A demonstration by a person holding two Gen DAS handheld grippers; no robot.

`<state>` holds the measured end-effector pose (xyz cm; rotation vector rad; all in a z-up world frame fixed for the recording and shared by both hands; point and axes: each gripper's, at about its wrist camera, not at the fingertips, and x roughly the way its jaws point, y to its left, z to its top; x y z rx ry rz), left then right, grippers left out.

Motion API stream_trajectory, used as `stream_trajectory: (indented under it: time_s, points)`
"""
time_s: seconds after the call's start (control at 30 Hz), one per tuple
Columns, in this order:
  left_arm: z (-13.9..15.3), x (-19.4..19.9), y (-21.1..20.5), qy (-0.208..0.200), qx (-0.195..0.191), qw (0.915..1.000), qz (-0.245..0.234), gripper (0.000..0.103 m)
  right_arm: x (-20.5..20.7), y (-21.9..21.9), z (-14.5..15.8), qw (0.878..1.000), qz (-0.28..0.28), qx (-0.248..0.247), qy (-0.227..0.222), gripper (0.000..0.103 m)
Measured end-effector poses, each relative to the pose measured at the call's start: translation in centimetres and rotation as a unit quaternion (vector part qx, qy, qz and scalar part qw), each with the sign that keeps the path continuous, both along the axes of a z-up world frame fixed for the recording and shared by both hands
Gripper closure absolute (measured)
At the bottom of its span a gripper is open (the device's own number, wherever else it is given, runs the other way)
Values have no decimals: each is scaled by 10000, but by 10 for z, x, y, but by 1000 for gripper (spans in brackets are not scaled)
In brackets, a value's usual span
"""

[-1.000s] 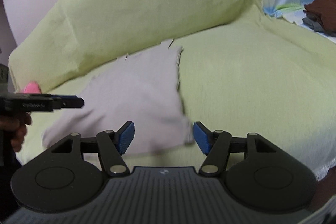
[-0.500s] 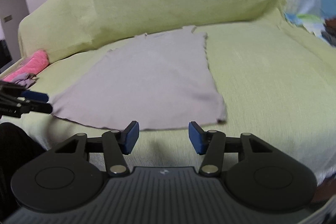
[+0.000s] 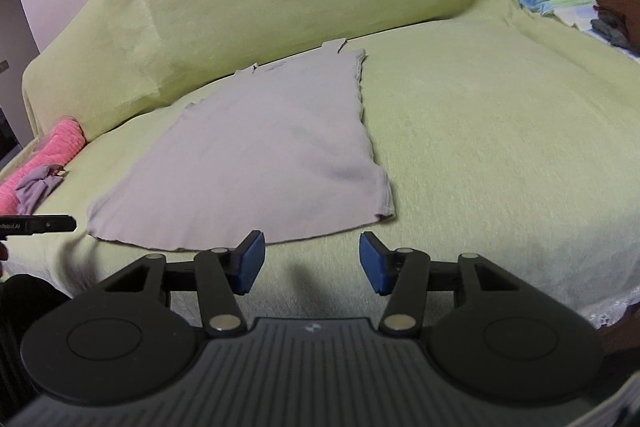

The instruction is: Fold clothes

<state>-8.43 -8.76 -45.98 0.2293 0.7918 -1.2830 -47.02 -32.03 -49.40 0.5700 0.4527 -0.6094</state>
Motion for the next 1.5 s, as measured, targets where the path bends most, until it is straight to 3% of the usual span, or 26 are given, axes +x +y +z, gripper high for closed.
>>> stream_trajectory:
  time_s: [0.1,0.27,0.47,0.7,0.87,0.93,0.97,1.0,1.07,1.1,1.27,1.4,1.5]
  points:
    - [-4,18,-9,198,45,9990,-406,52,0,-3,-2,10000,60,-21,70,55]
    - [-14,24,-28,310,439,9941,-946,53,-4,-11,-1,9997,18,-92,233,55]
    - [-14,28,-38,425,642,9864,-1449,55,-7,-30,0,9996,38,177,225,55]
    - [-8,33,-46,474,811,9808,-1709,55,-7,-73,-1,9959,485,714,263,52]
    - [-9,41,-50,749,662,9795,-1747,55,-7,-100,-6,9884,999,1145,43,51]
    - [-10,45,-52,889,614,9786,-1752,57,-6,-108,-8,9844,1186,1300,16,58]
    - [-10,46,-54,932,627,9781,-1755,68,-6,-111,-9,9832,1227,1353,16,68]
    - [-11,47,-56,966,645,9776,-1754,89,-8,-114,-10,9821,1220,1433,29,80]
    - [-12,47,-59,962,720,9772,-1750,95,-11,-121,-13,9791,1204,1636,54,94]
    - [-13,47,-60,973,759,9765,-1768,100,-12,-123,-14,9773,1242,1715,74,96]
    - [-6,48,-62,1165,1095,9706,-1801,101,-11,-126,-14,9684,1377,2071,160,98]
    - [-3,57,-64,1565,1416,9633,-1659,101,-15,-127,-5,9698,1246,2091,139,99]
    - [-9,57,-67,1540,1663,9606,-1611,101,-17,-122,-6,9738,1110,1963,294,103]
